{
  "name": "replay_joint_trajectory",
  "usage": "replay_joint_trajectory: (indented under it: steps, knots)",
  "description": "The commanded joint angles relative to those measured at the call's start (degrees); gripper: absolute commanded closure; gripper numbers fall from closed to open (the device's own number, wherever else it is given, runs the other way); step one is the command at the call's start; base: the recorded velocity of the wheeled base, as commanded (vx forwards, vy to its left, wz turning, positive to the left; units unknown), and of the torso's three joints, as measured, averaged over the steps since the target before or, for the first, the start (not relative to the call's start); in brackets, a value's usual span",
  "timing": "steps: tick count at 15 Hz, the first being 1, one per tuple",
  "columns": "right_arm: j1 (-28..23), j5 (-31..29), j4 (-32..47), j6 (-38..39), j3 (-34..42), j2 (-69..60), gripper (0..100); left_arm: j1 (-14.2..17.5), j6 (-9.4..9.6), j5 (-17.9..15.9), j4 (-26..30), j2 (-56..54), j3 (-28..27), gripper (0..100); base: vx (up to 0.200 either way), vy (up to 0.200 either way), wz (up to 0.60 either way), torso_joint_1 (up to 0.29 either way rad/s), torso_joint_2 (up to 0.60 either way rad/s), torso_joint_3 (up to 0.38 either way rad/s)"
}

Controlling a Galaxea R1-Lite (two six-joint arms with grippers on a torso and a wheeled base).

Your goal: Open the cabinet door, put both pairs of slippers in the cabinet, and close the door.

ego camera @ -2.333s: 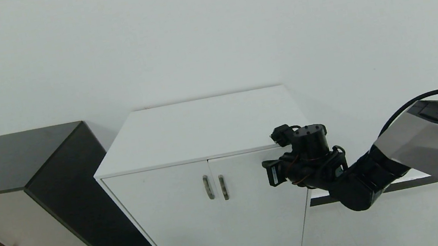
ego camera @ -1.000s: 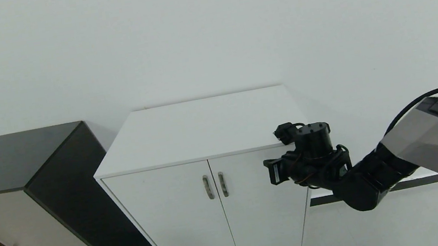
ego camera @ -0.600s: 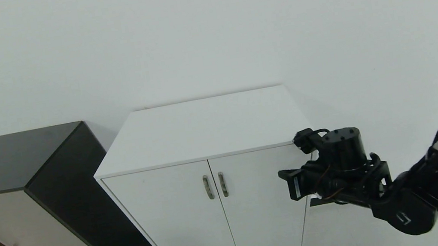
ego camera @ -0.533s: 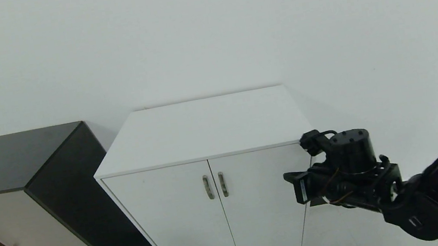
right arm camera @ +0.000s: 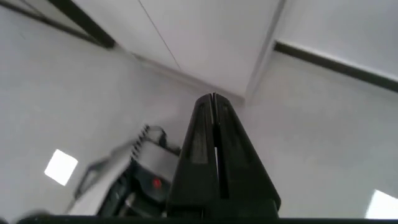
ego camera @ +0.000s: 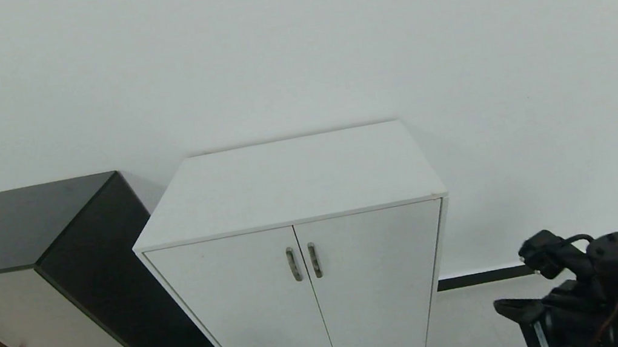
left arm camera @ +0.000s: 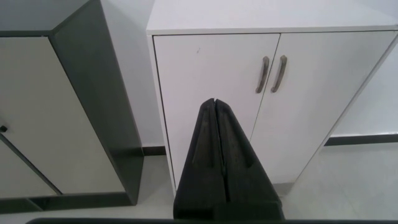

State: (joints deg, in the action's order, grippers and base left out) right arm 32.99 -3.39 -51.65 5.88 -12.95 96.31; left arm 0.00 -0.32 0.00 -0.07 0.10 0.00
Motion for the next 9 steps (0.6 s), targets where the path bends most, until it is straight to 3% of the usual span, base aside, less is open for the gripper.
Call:
replay_joint_trajectory:
  steps: [1,3,9]
  knots:
    - [-0.56,-1.27,0.06,-2.01,7.59,-5.25,100,0.00,-0.03,0.00,-0.01,-0.01,0.00,100,0.000,0.000,0.00,0.000,0.00,0.000]
    - [-1.44,-1.27,0.15,-4.73,12.68,-6.31,100,0.00,-0.12,0.09,-0.01,-0.01,0.00,100,0.000,0.000,0.00,0.000,0.00,0.000]
    - [-2.84,-0.57,24.14,-5.26,12.95,-26.26,100,0.00,-0.47,0.09,-0.01,-0.01,0.00,100,0.000,0.000,0.00,0.000,0.00,0.000]
